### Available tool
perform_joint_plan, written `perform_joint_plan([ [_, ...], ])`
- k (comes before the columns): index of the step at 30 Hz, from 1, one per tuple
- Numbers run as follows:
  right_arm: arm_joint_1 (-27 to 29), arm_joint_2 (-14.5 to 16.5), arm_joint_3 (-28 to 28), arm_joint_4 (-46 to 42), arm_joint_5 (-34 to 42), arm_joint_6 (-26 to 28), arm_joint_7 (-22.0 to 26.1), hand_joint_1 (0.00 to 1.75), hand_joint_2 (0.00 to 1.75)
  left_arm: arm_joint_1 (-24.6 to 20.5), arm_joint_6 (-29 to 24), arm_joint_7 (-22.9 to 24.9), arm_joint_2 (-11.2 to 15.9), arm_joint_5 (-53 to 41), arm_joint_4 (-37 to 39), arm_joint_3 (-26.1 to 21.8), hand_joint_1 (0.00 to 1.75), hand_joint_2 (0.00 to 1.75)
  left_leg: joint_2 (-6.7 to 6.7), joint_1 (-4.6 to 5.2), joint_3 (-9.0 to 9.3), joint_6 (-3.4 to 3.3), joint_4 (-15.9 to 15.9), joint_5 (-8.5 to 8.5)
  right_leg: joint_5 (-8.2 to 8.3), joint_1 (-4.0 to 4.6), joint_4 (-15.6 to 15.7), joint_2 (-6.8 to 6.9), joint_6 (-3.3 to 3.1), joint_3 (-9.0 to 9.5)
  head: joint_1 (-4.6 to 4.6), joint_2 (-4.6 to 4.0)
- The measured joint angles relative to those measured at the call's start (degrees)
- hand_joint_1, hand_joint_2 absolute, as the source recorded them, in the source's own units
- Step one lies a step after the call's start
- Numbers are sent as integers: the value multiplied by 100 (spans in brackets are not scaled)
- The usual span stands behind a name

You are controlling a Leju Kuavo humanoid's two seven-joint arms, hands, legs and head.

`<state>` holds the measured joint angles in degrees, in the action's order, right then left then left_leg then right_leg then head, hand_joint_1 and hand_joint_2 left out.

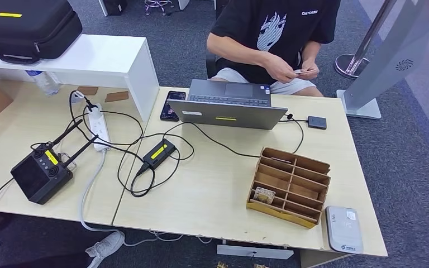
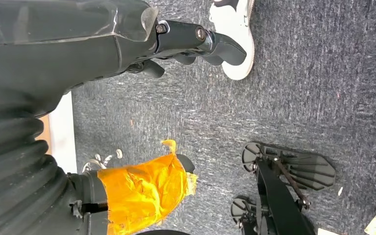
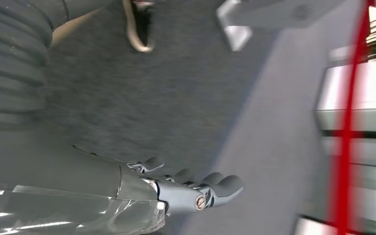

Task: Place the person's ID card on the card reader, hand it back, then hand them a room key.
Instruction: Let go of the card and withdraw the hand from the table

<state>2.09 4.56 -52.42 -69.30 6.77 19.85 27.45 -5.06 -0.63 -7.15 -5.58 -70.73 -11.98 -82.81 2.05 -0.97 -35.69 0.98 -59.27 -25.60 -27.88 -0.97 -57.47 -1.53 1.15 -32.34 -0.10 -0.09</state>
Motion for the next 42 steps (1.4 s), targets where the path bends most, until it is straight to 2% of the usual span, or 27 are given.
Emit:
perform_joint_plan([
  [5, -419, -533, -474, 2341, 500, -1209, -359, 0, 175, -8, 22, 35, 21, -39, 0, 6, 0, 175, -1, 3, 2, -1, -1, 0, 2, -3, 0, -1, 1, 3, 0, 0],
  [9, -606, -707, -585, 3554, 513, -1486, -671, 0, 175, -12, 30, 46, 34, -73, 0, 11, 0, 175, -2, 2, 4, 0, 0, 0, 1, -2, -1, -3, 0, 1, -1, 0],
  [19, -793, -772, -650, 4872, 586, -1697, -1288, 0, 175, -19, 46, 52, 40, -88, 0, 17, 0, 175, -2, -2, 4, 1, 2, -1, -5, 2, -2, -3, -7, 1, -1, 0],
  [25, -786, -661, -611, 5345, 239, -1712, -2062, 0, 175, -20, 62, 53, 42, -129, 0, 46, 0, 175, -4, -1, 4, 0, 2, -1, -5, 2, -2, -3, -7, 1, 0, 0],
  [28, -761, -570, -297, 5512, -539, -1852, -2579, 0, 175, -20, 93, 53, 50, -203, 0, 100, 0, 175, -4, -2, 4, 1, 2, -1, -5, 2, -2, -3, -7, 1, 0, 0],
  [32, -716, -529, 758, 5649, -2167, -2262, -3070, 0, 175, -25, 221, 53, 80, -380, 0, 243, 0, 175, -4, -2, 5, 1, 2, 0, -4, 2, -2, -3, -8, 2, -1, 0],
  [34, -707, -527, 1261, 5681, -2519, -2668, -3153, 0, 175, -29, 289, 53, 94, -441, 0, 313, 0, 175, -4, -2, 5, 1, 2, 0, -4, 2, -2, -3, -8, 2, -1, 0],
  [37, -702, -527, 1754, 5704, -2617, -3113, -3136, 0, 175, -35, 349, 54, 113, -478, 0, 391, 0, 175, -5, -1, 5, 1, 2, 0, -4, 1, -2, -3, -7, 2, 0, 0],
  [39, -698, -526, 1938, 5713, -2624, -2957, -3130, 0, 175, -35, 354, 62, 120, -468, 0, 426, 0, 175, -4, 1, 4, 0, 1, 0, -4, -1, -2, -3, -7, 2, -1, 0],
  [42, -683, -526, 2021, 5716, -2443, -2024, -3154, 0, 175, -35, 310, 99, 127, -397, 0, 439, 0, 175, -4, 3, 4, 0, 1, -1, -5, -3, -2, -3, -7, 2, -1, 0],
])
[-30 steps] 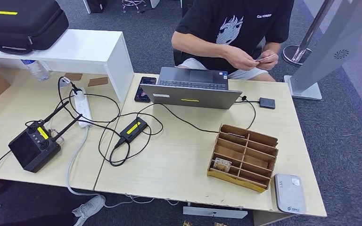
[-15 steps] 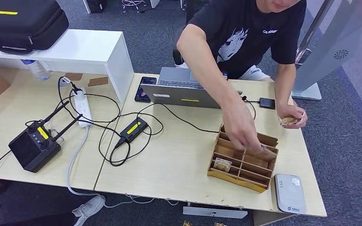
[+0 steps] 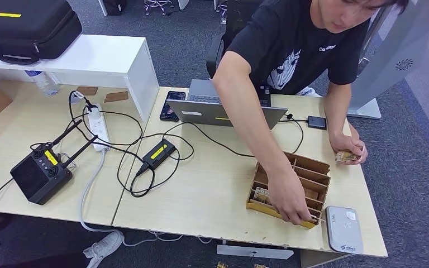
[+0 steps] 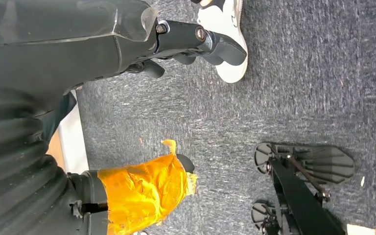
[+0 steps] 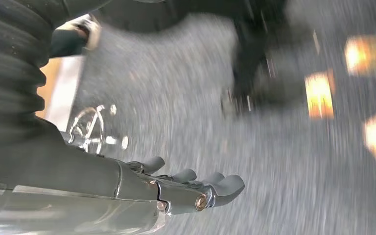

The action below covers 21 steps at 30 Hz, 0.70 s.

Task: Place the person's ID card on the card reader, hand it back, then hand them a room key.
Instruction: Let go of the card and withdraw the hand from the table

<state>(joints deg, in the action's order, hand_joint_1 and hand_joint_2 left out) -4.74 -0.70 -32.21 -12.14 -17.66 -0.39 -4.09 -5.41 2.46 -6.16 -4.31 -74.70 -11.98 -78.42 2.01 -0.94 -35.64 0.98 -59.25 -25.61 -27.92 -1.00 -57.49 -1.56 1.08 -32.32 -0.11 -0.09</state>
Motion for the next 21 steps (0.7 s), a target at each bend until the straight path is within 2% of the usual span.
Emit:
perform_joint_plan([
  [2, 19, 0, -30, 1, 150, 605, 25, 0, 175, 1, -50, 17, -1, 56, 0, -1, 0, 175, 0, 1, 0, 0, 0, 0, 0, -1, 0, 0, 0, 0, 1, 0],
  [4, 38, 0, -86, 1, 214, 864, 50, 0, 175, 1, -88, 28, -2, 94, 0, -2, 0, 175, -2, 1, 0, -1, 0, -1, 0, -1, 0, 0, 0, 0, 1, 0],
  [6, 52, 0, -115, 3, 177, 811, 15, 0, 175, 1, -98, 35, -2, 105, 0, -2, 0, 175, -2, 1, 0, -2, 0, -1, 0, -1, 0, 0, 0, 0, 0, 0],
  [8, 60, 8, -102, 10, 46, 503, -50, 0, 175, 1, -86, 37, -2, 88, 0, -1, 3, 175, -2, 0, 1, -2, 0, -1, 0, 0, 0, 0, 0, 0, 0, 0],
  [9, 65, 14, -71, 15, -56, 243, -71, 22, 175, 1, -73, 37, -1, 73, 0, 1, 40, 175, -2, -1, 1, -2, 0, -1, 0, 1, 0, 0, 0, 0, 0, 0],
  [12, 75, 37, 79, 29, -354, -529, -55, 153, 175, 0, -22, 37, 0, 27, 0, 6, 168, 175, -2, -2, 2, -1, 0, -1, 0, 2, 0, 0, 0, 0, 0, 0],
  [13, 75, 50, 124, 33, -405, -641, -21, 175, 175, 0, 1, 37, 0, 19, 0, 7, 175, 175, -2, -2, 2, -1, 0, -1, 0, 2, -1, 0, 0, 0, 0, 0],
  [21, 32, 89, 310, 42, -575, -523, 170, 175, 175, 0, 112, 9, -4, 67, 0, 13, 175, 175, -2, 0, 1, -2, 0, -1, 0, 0, 0, 0, 0, 1, 1, 0],
])
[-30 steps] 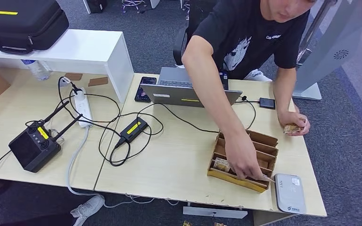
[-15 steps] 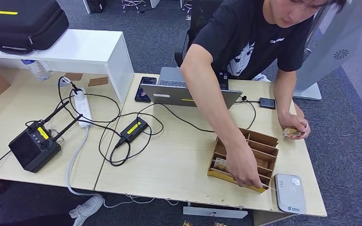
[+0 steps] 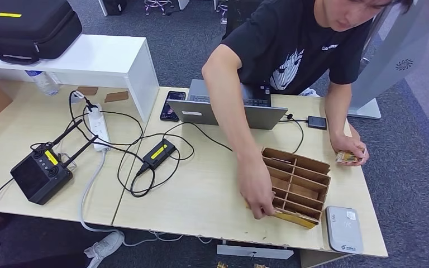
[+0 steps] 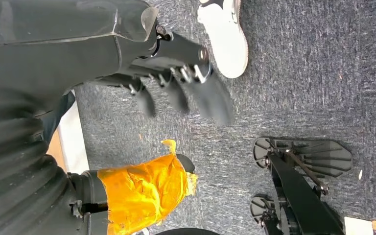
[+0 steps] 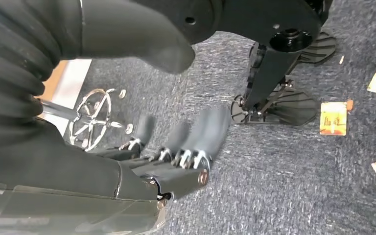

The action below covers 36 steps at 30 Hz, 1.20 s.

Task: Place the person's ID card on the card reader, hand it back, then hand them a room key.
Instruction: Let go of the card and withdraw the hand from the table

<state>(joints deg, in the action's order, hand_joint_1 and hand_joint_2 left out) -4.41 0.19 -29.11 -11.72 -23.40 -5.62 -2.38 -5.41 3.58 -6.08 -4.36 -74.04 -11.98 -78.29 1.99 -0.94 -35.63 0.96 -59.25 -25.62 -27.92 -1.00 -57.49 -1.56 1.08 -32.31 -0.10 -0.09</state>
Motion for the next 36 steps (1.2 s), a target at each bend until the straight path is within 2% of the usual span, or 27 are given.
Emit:
perform_joint_plan([
  [8, 46, 44, 83, 7, -147, -30, 5, 175, 175, 1, 19, 9, -4, 25, 0, 0, 173, 175, 0, 0, 1, 0, 0, 0, 0, 0, 0, 0, 0, 0, -1, 0],
  [9, 47, 44, 85, 7, -148, -30, 7, 160, 175, 1, 20, 11, -4, 25, 0, 0, 157, 175, 0, -1, 1, 0, 0, 0, 0, 1, 0, 0, 0, 0, -1, 0],
  [12, 46, 44, 91, 7, -155, 1, 17, 29, 175, 1, 12, 18, -4, 32, 0, -1, 27, 175, 0, -1, 0, 0, 0, 0, 0, 1, 0, 0, 0, 0, -1, 0],
  [13, 44, 44, 93, 7, -159, 32, 22, 0, 175, 1, 0, 21, -4, 38, 0, -1, 0, 175, 0, -1, 0, 0, 0, 0, 0, 1, 0, 0, 0, 0, -1, 0],
  [25, 3, 72, 100, 5, -251, 384, 9, 3, 175, 4, -200, 180, -5, 148, 0, -3, 0, 175, 0, 0, 0, 0, 0, 0, 0, 0, 0, 0, 0, 0, -1, 0],
  [29, 15, 99, 100, 5, -267, 317, 117, 175, 175, 5, -190, 178, -7, 188, 0, -8, 3, 175, 0, 0, 0, 0, 0, 0, 0, 1, 0, 0, 0, 0, -1, 0],
  [30, 14, 104, 100, 5, -276, 277, 142, 175, 175, 5, -181, 175, -8, 193, 0, -9, 14, 175, 0, -1, 0, 0, 0, 0, 0, 1, 0, 0, 0, 0, -1, 0],
  [33, 5, 113, 101, 5, -344, 125, 183, 175, 175, 5, -161, 161, -11, 195, 0, -9, 122, 175, 0, -1, 0, 0, 0, 0, 0, 1, 0, 0, 0, 0, -1, 0],
  [34, 1, 115, 102, 5, -364, 88, 183, 175, 175, 5, -158, 147, -12, 192, 0, -9, 151, 175, 0, -1, 0, 0, 0, 0, 0, 1, 0, 0, 0, 0, -1, 0],
  [36, -10, 121, 108, 5, -379, 53, 179, 175, 175, 4, -156, 116, -13, 184, 0, -9, 158, 175, 0, 0, 0, 0, 0, 0, 0, 0, 0, 0, 0, 1, -1, 0],
])
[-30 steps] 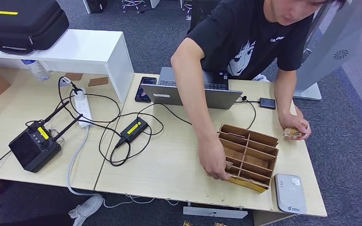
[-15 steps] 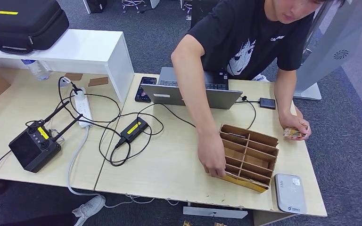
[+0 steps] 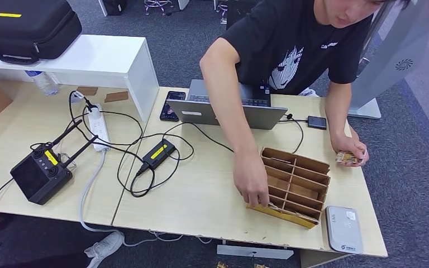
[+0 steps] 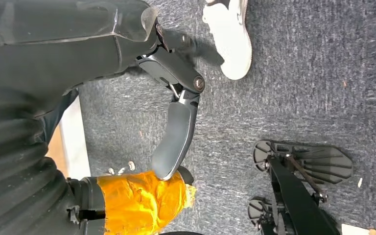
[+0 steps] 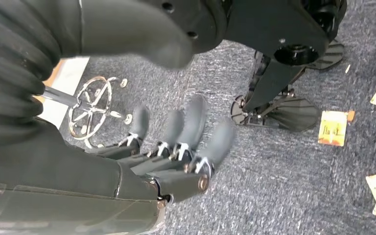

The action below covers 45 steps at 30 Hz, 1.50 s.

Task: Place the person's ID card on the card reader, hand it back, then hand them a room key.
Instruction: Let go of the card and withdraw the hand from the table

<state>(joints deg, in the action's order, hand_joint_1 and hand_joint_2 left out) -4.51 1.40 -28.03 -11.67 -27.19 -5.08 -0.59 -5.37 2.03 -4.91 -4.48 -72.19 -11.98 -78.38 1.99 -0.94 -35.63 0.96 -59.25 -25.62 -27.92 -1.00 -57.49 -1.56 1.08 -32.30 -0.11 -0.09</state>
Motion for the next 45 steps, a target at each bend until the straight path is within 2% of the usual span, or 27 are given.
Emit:
perform_joint_plan([
  [2, -13, 4, 6, 0, 0, -8, -2, 174, 175, 0, 1, -27, 0, -10, 0, 0, 157, 175, 0, 0, 0, 0, 0, 0, 0, 0, 0, 0, 0, 0, 0, 0],
  [10, -37, 20, 11, -1, -27, 36, -37, 171, 175, 1, 1, -32, 0, -10, 0, 0, 137, 175, 0, 0, 0, 0, 0, 0, 0, 0, 0, 0, 0, 0, 0, 0],
  [12, -31, 28, 12, 0, -63, 54, -36, 169, 175, 2, 2, -9, 0, 8, 0, 0, 124, 175, 0, 0, 0, 0, 0, 0, 0, 0, 0, 0, 0, 0, 0, 0],
  [13, -26, 32, 12, 0, -79, 58, -31, 167, 175, 3, 2, 1, 0, 16, 0, 0, 112, 175, 0, 0, 0, 0, 0, 0, 0, 0, 0, 0, 0, 0, 0, 0],
  [15, -13, 38, 11, 0, -90, 63, -14, 165, 175, 4, 1, 15, 0, 33, 0, -1, 54, 175, 0, 0, 0, 0, 0, 0, 0, 0, 0, 0, 0, 0, 0, 0],
  [17, -6, 43, 11, 0, -93, 56, 1, 165, 175, 4, 0, 36, 0, 51, 0, -4, 5, 175, 0, 0, 0, 0, 0, 0, 0, 0, 0, 0, 0, -1, 0, 0],
  [18, -5, 45, 11, 0, -93, 51, 5, 165, 175, 4, -2, 46, 0, 57, 0, -7, 0, 175, 0, 0, 0, 0, 0, 0, 0, 0, 0, 0, 0, 0, 0, 0],
  [24, -18, 46, 11, -2, -94, 9, 8, 148, 175, 4, -34, 49, 0, 62, 0, -9, 0, 175, 0, 0, 0, 0, 0, 0, 0, 0, 0, 0, 0, 0, 0, 0],
  [29, -31, 46, 11, -7, -94, 3, 9, 155, 175, 4, -56, 41, 0, 61, 0, -9, 0, 175, 0, 0, 0, 0, 0, 0, 0, 0, 0, 0, 0, 1, 0, 0],
  [30, -33, 46, 11, -7, -94, 3, 9, 119, 175, 4, -56, 41, 0, 59, 0, -9, 0, 175, 0, 0, 0, 0, 0, 0, 0, 0, 0, 0, 0, 0, 0, 0],
  [31, -35, 46, 11, -7, -94, 2, 8, 79, 175, 4, -55, 41, 0, 54, 0, -9, 33, 175, 0, 0, 0, 0, 0, 0, 0, 0, 0, 0, 0, 0, 0, 0],
  [33, -35, 46, 11, -7, -102, -9, 3, 1, 175, 4, -34, 41, 0, 42, 0, -9, 120, 175, 0, 0, 0, 0, 0, 0, 0, 0, 0, 0, 0, 0, 0, 0],
  [34, -33, 46, 11, -7, -114, -14, -3, 0, 175, 4, -11, 41, 0, 37, 0, -9, 163, 175, 0, 0, 0, 0, 0, 0, 0, 0, 0, 0, 0, 0, 0, 0],
  [35, -31, 46, 11, -7, -131, -16, -9, 0, 175, 4, 25, 36, 0, 35, 0, -9, 175, 175, 0, 0, 0, 0, 0, 0, 0, 0, 0, 0, 0, 0, 0, 0],
  [43, -17, 48, 11, -7, -198, 87, -18, 0, 175, 6, 160, -35, -14, 79, 0, -11, 175, 175, 0, 0, 0, 0, 0, 0, 0, 0, 0, 0, 0, 0, 0, 0],
  [44, -19, 48, 11, -7, -199, 94, -18, 3, 175, 7, 154, -44, -17, 79, 0, -11, 169, 175, 0, 0, 0, 0, 0, 0, 0, 0, 0, 0, 0, 0, 0, 0],
  [45, -22, 48, 11, -7, -199, 92, -18, 21, 175, 7, 149, -54, -20, 78, 0, -12, 141, 175, 0, 0, 0, 0, 0, 0, 0, 0, 0, 0, 0, 0, 0, 0],
])
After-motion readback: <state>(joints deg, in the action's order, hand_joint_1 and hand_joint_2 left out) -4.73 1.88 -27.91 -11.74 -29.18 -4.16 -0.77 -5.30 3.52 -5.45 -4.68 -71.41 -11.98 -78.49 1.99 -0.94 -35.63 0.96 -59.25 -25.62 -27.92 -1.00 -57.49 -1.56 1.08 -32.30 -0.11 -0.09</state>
